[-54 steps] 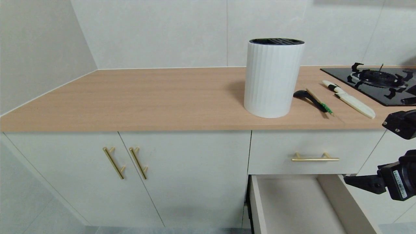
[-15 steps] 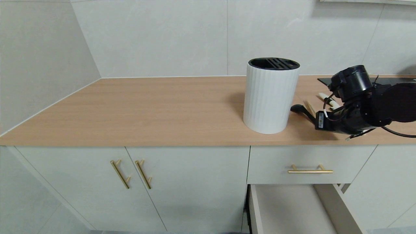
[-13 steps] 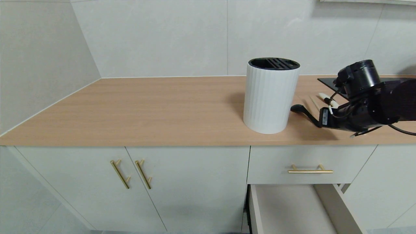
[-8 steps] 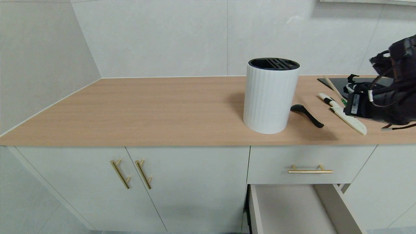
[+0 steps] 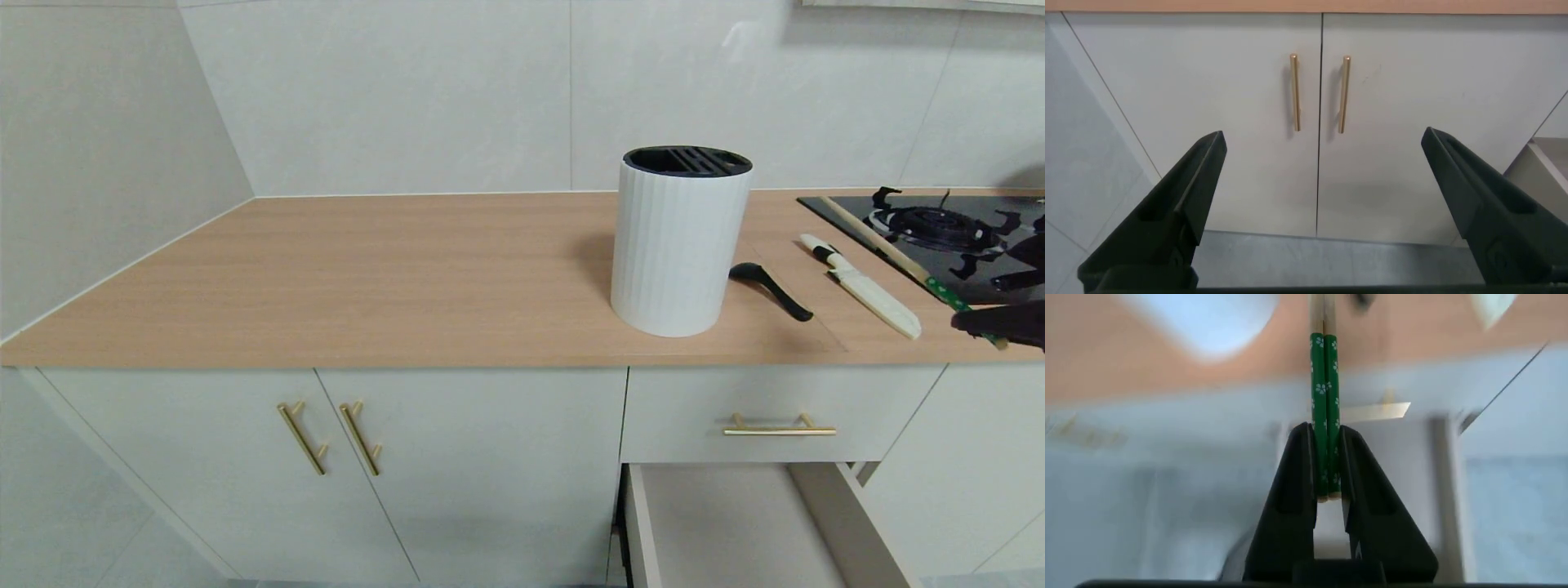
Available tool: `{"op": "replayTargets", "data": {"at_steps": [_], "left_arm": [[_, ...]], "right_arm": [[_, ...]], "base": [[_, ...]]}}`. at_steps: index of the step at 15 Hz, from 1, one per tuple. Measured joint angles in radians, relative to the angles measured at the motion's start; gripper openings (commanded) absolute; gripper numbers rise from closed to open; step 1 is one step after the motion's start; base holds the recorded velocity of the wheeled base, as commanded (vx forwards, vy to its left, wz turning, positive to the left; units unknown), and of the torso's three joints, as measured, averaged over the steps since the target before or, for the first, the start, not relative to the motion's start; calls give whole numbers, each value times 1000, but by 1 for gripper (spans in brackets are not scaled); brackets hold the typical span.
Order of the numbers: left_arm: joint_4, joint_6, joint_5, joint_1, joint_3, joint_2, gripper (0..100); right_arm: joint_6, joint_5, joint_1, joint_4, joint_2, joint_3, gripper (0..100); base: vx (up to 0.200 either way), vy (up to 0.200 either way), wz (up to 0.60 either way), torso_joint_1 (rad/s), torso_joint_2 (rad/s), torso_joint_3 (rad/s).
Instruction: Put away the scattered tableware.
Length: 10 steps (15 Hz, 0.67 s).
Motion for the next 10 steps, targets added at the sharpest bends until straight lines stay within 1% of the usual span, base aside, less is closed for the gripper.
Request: {"op": "replayTargets", "data": {"at_steps": [1,3,5,7,10], "left_arm": [[0,0,0,0,0,0,100],[0,0,0,0,0,0,100],[0,0,0,0,0,0,100],[0,0,0,0,0,0,100],[0,0,0,0,0,0,100]], "right_arm": [[0,33,0,62,-40,1,0],[-2,50,8,197,-89,-10,0],[-11,84,44,313,-104,-34,0],[-51,111,81,418,-95,-41,0],[-68,172,127,456,-34,-15,0]], "base": [[0,0,0,0,0,0],[0,0,0,0,0,0],[0,0,0,0,0,0],[0,0,0,0,0,0],[0,0,0,0,0,0]]}}
